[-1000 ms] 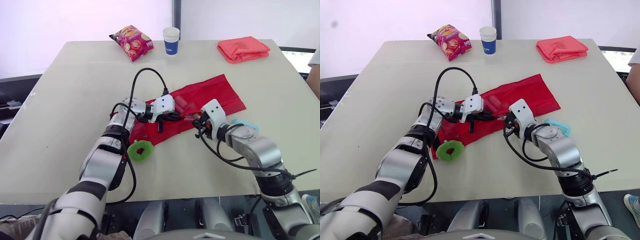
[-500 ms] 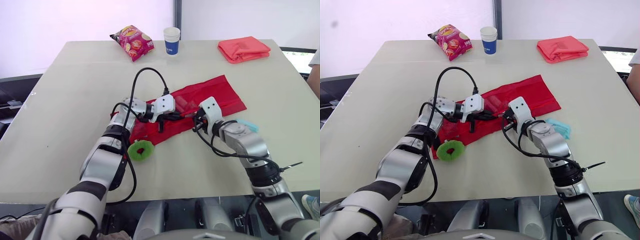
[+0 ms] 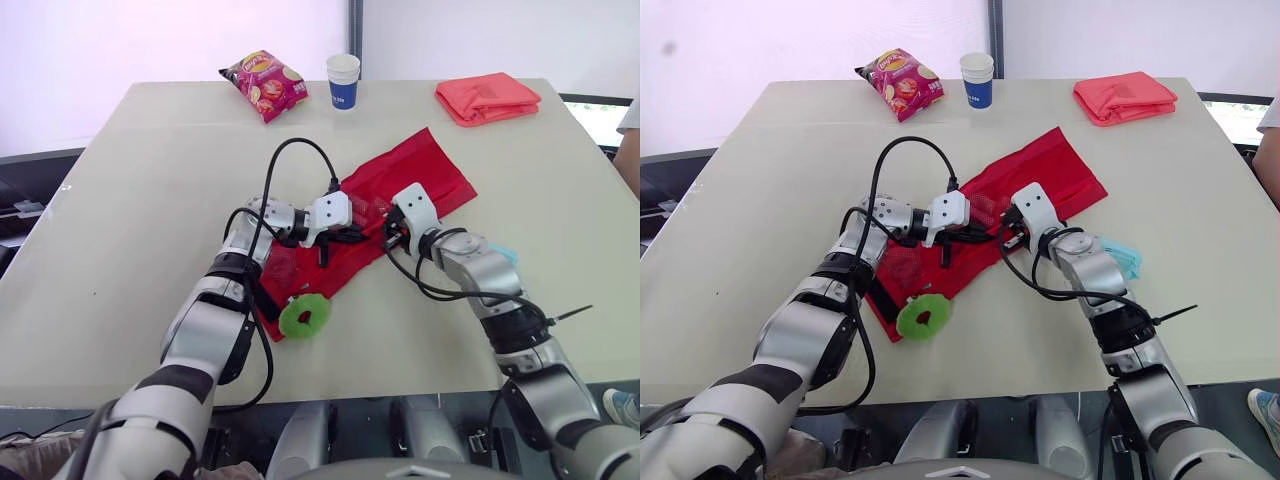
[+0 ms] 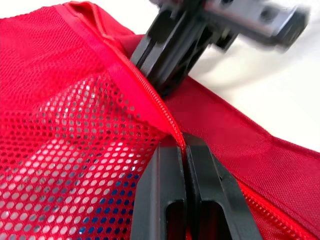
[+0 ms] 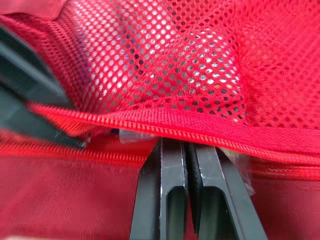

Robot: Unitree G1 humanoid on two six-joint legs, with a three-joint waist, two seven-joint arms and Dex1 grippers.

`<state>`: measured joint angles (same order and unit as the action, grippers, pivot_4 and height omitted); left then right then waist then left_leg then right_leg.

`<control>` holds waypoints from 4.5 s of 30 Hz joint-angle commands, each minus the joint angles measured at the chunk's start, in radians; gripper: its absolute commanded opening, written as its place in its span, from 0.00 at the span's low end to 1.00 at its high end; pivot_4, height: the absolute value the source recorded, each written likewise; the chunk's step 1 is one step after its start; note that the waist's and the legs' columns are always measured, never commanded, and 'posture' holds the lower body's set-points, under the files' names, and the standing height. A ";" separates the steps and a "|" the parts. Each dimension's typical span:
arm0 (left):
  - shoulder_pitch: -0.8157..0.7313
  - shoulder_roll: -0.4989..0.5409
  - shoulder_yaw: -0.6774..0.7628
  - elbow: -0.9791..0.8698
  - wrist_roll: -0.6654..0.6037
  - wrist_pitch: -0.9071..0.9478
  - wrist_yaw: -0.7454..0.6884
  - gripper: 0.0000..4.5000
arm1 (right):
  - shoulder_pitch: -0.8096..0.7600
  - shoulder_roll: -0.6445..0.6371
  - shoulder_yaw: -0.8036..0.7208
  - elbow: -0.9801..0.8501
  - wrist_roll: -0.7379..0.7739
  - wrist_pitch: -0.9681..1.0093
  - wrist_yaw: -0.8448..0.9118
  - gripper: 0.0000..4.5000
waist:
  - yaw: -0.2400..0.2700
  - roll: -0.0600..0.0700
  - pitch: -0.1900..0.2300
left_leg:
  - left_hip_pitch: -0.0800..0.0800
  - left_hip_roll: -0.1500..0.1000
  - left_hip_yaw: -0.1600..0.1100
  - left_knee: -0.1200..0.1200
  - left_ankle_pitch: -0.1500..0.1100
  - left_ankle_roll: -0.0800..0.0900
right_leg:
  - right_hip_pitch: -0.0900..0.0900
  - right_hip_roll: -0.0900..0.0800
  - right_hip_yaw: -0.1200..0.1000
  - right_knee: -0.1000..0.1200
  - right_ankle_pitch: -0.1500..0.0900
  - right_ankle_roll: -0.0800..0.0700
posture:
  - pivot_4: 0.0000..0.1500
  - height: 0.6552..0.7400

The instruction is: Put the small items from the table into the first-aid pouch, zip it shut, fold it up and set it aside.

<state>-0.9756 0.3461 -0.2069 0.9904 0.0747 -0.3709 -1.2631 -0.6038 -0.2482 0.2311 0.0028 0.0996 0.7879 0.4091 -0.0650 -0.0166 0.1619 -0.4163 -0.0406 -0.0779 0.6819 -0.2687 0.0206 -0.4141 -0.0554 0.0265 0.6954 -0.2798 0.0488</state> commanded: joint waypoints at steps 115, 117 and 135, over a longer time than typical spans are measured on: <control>-0.020 0.073 -0.203 -0.143 0.215 -0.020 0.442 0.02 | 0.376 -0.340 -0.263 -0.789 0.433 0.018 0.076 1.00 | 0.048 0.000 0.000 | 0.001 -0.001 0.000 0.001 0.000 0.000 | 0.002 -0.001 0.001 -0.001 0.000 0.000 | 1.00 1.00; -0.044 0.084 -0.210 -0.085 0.221 -0.146 0.427 0.02 | 0.382 -0.346 -0.266 -0.793 0.434 0.020 0.074 1.00 | 0.049 -0.001 0.000 | 0.000 -0.001 0.000 0.001 0.000 0.000 | 0.002 -0.001 0.001 -0.001 0.000 0.000 | 1.00 1.00; -0.216 0.154 -0.179 0.261 0.186 -0.723 0.169 0.02 | 0.575 -0.506 -0.545 -0.893 0.542 0.035 0.163 1.00 | 0.044 -0.002 0.001 | 0.000 -0.003 -0.001 0.001 -0.003 0.005 | 0.003 0.000 -0.001 -0.002 0.000 0.000 | 1.00 1.00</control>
<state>-1.1596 0.4922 -0.3999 1.2425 0.2382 -1.0781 -1.1455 -0.0380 -0.7354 -0.2482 -0.8518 0.6138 0.8528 0.5412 -0.0214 -0.0183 0.1628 -0.4166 -0.0446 -0.0786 0.6835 -0.2715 0.0255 -0.4115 -0.0558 0.0259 0.6942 -0.2799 0.0492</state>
